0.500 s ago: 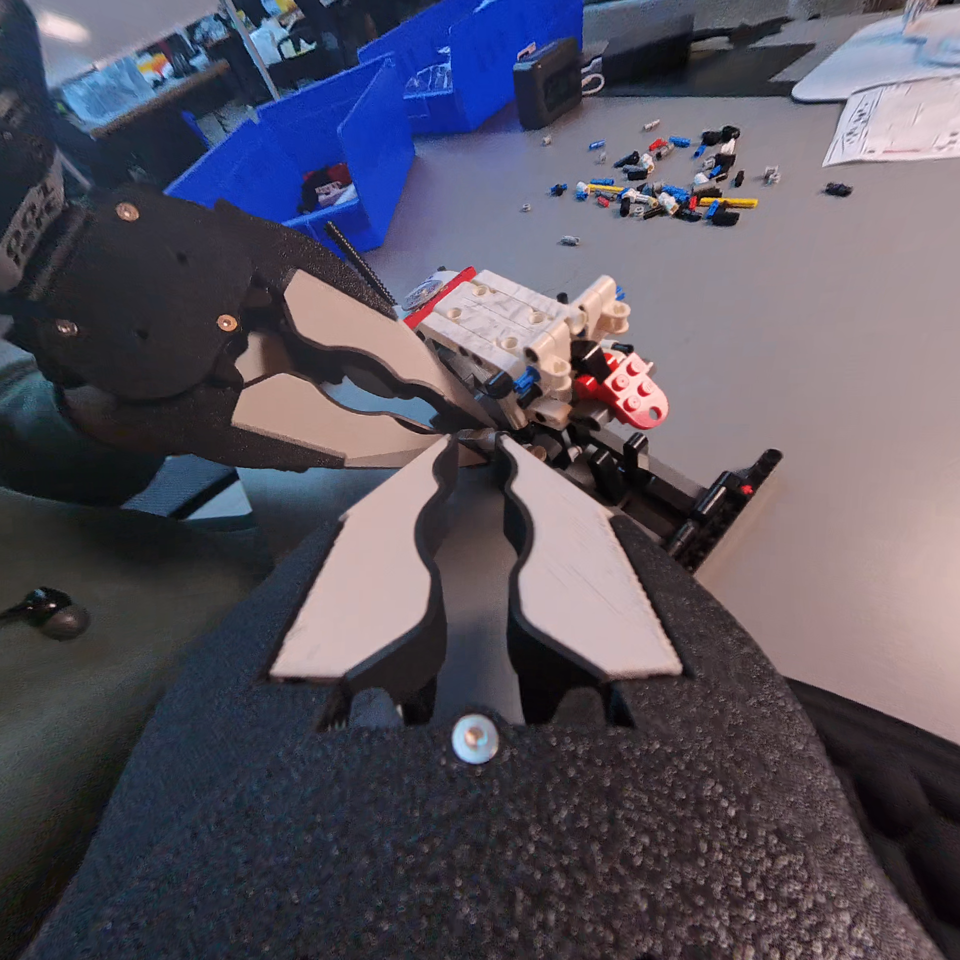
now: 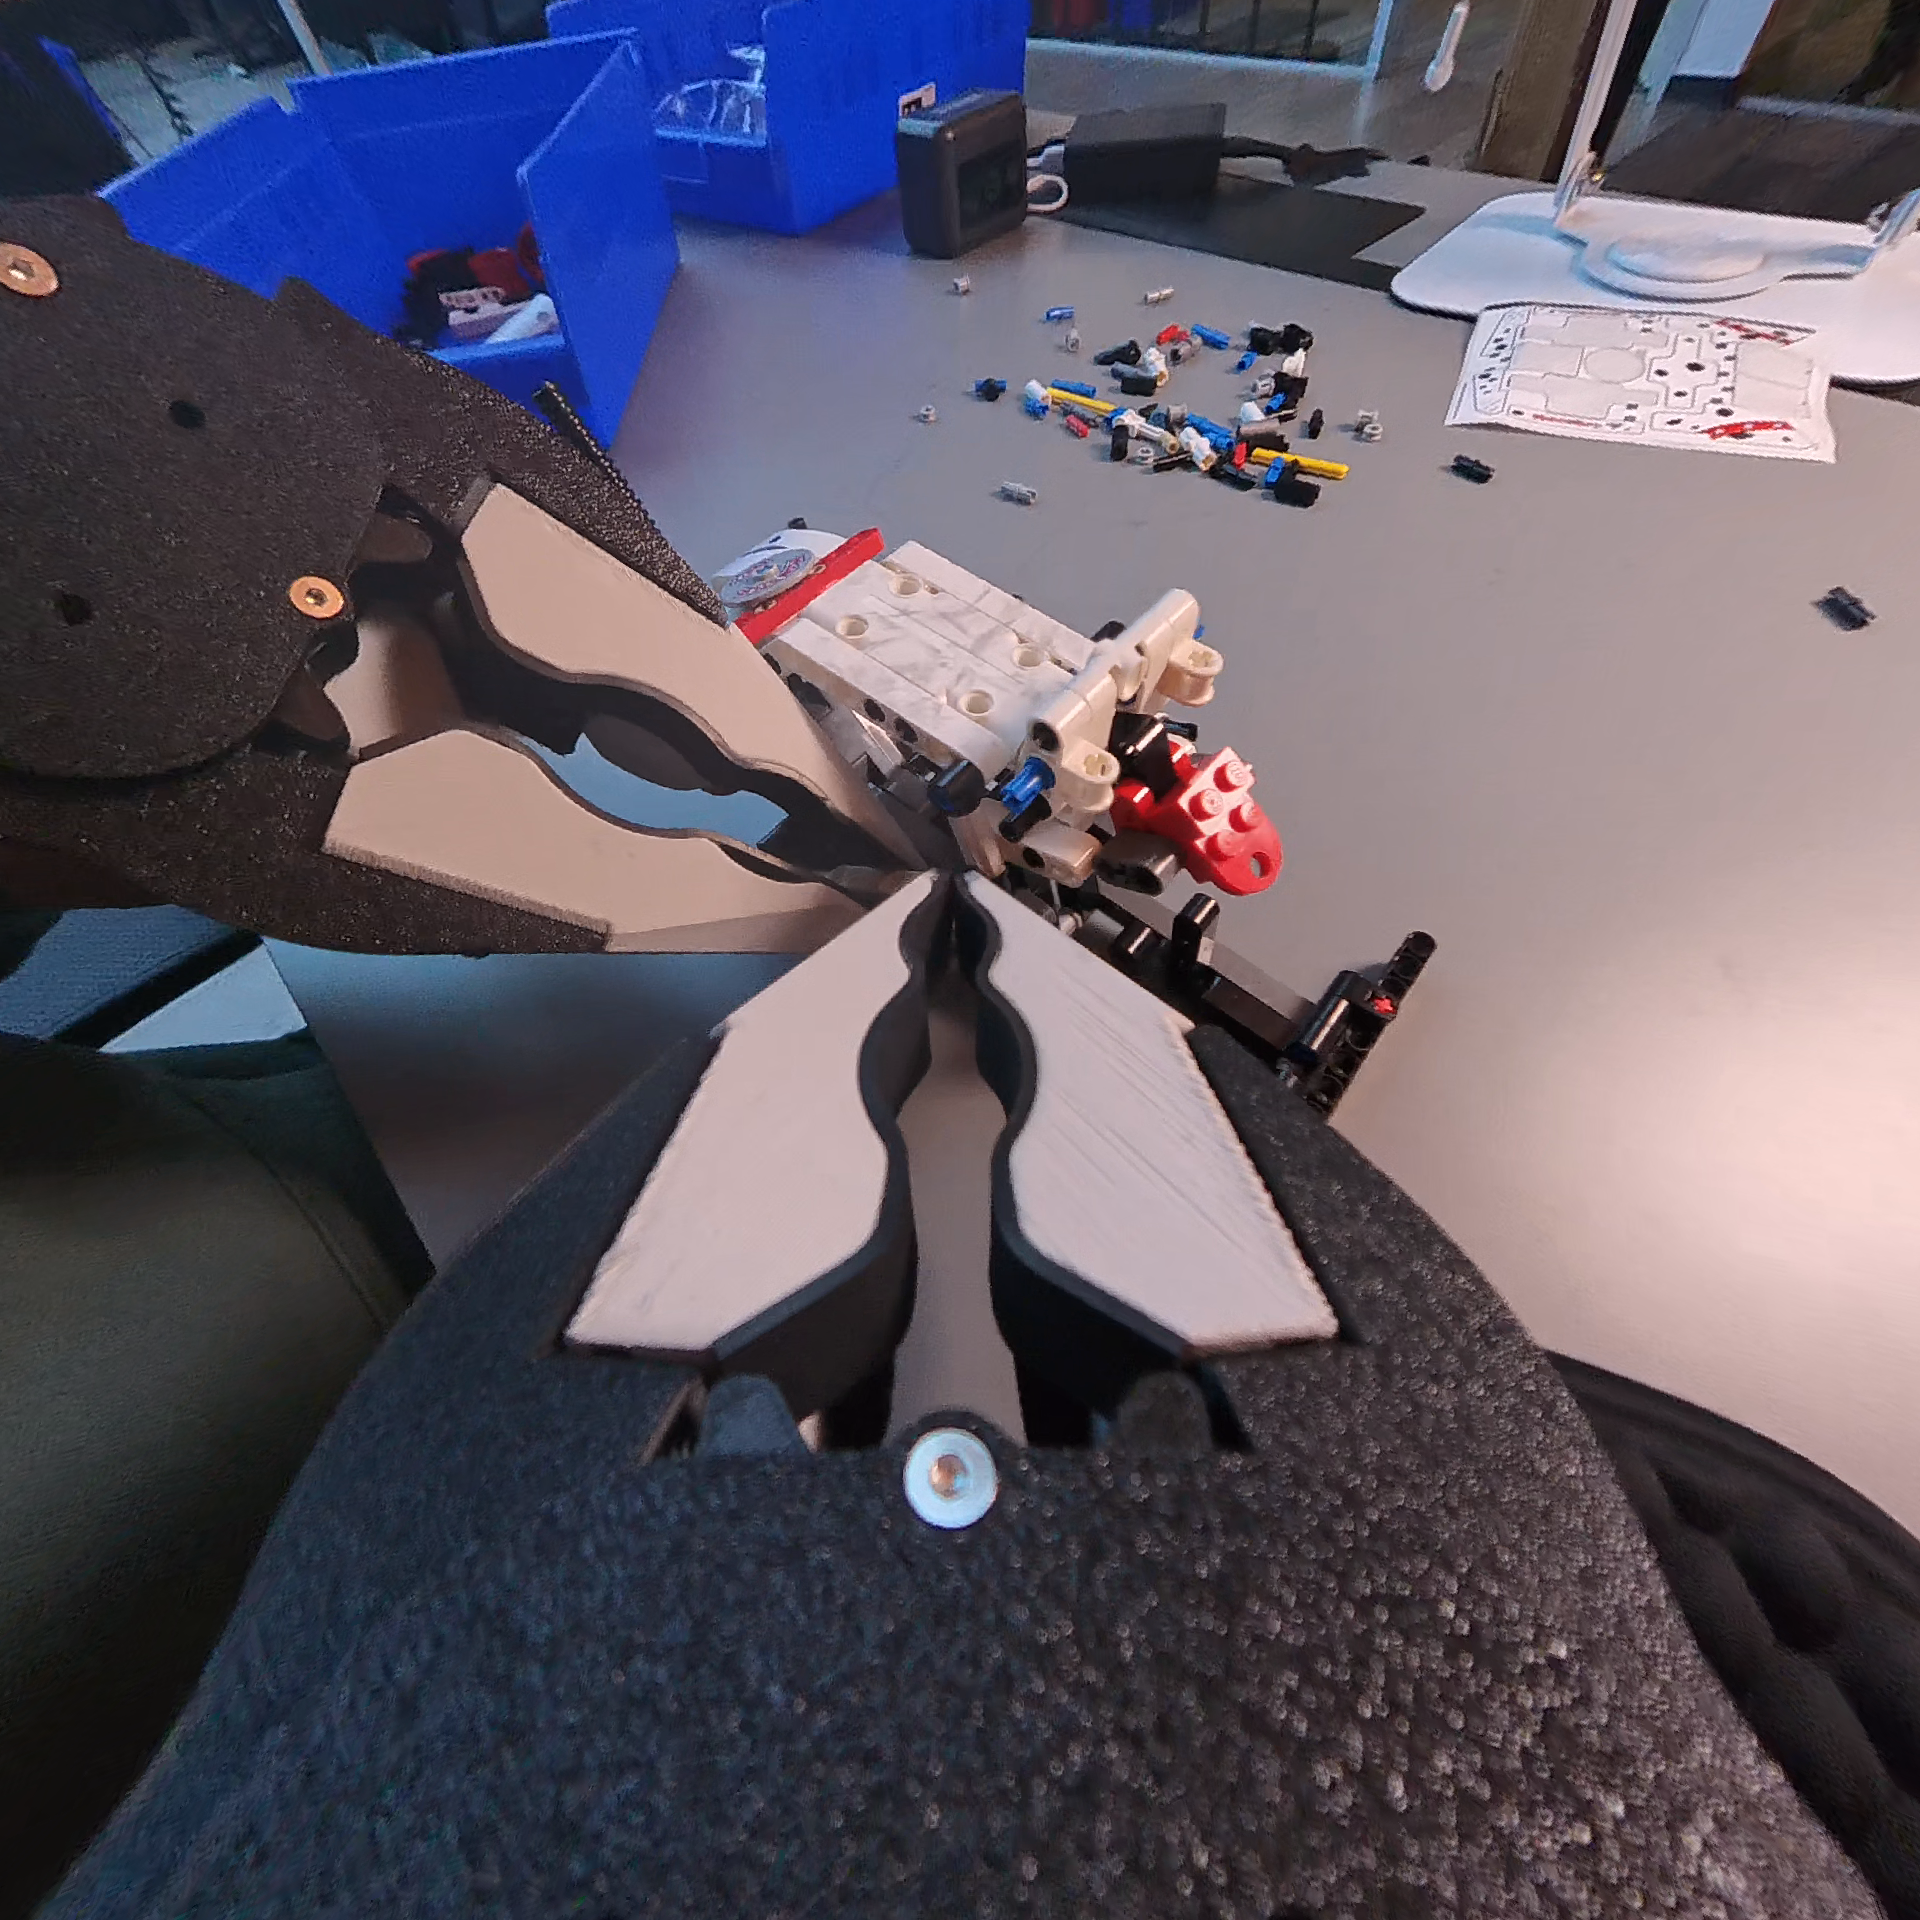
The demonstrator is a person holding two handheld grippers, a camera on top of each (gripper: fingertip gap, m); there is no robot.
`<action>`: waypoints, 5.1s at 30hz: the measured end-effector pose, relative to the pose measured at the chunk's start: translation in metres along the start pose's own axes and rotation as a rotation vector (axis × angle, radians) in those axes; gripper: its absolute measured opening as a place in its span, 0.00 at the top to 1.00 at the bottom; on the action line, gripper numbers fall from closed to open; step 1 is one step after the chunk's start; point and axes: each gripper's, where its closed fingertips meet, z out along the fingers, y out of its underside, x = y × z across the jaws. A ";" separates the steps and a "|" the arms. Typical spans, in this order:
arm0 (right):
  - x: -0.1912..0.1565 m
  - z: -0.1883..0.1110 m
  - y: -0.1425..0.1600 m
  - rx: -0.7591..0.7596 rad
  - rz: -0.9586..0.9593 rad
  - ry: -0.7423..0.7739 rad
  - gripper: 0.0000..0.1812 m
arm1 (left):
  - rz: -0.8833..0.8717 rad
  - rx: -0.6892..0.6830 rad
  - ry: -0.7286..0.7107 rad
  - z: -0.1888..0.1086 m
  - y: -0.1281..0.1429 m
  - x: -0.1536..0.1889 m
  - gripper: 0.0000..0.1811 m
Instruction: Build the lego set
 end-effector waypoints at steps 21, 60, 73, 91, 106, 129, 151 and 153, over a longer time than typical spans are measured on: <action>0.006 -0.004 0.000 -0.091 -0.474 0.018 0.95 | 0.192 0.069 -0.104 -0.017 -0.014 -0.017 0.93; 0.020 0.003 0.015 -0.150 -0.711 0.081 0.98 | -0.404 0.286 0.210 -0.064 0.054 -0.065 0.75; 0.020 0.003 0.015 -0.130 -0.673 0.058 0.98 | -0.403 0.282 0.236 -0.061 0.054 -0.063 0.77; 0.020 0.004 0.016 -0.133 -0.660 0.045 0.98 | -0.420 0.281 0.257 -0.060 0.054 -0.064 0.78; 0.040 -0.028 -0.035 -0.017 -0.465 -0.175 0.89 | -0.396 0.245 0.263 -0.058 0.054 -0.068 0.78; 0.057 0.047 -0.019 -0.369 -0.265 -0.904 0.99 | -0.452 0.246 0.283 -0.040 0.056 -0.110 0.80; 0.057 0.040 -0.015 -0.222 -0.225 -0.977 1.00 | -0.417 0.259 0.380 -0.030 0.052 -0.106 0.84; 0.057 0.040 -0.014 -0.219 -0.228 -0.978 1.00 | -0.416 0.264 0.382 -0.030 0.051 -0.106 0.85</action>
